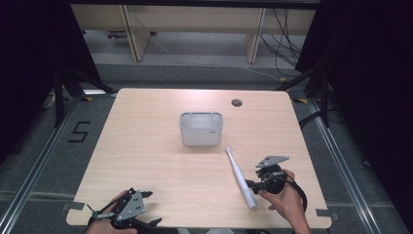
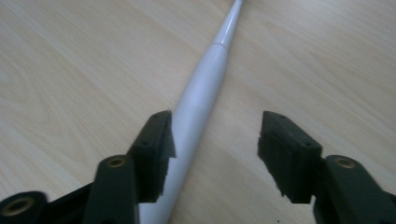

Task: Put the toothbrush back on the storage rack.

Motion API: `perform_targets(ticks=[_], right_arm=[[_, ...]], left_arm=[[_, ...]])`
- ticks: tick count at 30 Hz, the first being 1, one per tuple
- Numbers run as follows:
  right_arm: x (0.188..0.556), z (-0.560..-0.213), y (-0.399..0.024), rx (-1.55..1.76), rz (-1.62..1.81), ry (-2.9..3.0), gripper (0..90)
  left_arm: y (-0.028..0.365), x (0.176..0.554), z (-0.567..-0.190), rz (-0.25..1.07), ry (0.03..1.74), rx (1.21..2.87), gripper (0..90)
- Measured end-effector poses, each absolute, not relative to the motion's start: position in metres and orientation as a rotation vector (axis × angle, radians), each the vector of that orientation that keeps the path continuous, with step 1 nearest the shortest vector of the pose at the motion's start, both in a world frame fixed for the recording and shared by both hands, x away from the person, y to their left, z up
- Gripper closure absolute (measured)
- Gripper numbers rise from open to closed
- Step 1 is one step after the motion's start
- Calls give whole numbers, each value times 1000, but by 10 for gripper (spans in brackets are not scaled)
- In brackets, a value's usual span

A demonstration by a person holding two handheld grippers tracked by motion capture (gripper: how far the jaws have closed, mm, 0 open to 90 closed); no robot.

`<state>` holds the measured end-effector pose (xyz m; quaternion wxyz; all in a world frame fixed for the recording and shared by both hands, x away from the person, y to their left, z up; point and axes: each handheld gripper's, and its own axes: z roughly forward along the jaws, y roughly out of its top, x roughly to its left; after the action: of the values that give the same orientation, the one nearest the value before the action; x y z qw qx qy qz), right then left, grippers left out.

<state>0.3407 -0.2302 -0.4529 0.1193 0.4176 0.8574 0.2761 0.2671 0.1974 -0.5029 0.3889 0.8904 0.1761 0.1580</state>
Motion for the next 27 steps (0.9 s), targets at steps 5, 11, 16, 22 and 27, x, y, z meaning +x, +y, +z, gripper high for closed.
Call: perform_targets(ticks=[5,11,16,22,27], right_arm=[[353,-452,-217,1245,769,2549,438],[360,-455,-206,1228,702,2592,432],[366,-460,-199,1245,651,2602,429],[373,-464,-192,1232,614,2650,425],[378,-467,-187,1188,558,2666,433]], left_arm=[[198,268,-502,403,445,2281,148],[198,267,-502,399,439,2270,148],[198,268,-501,408,429,2284,148],[198,267,-501,399,440,2270,148],[198,267,-502,401,437,2271,148]])
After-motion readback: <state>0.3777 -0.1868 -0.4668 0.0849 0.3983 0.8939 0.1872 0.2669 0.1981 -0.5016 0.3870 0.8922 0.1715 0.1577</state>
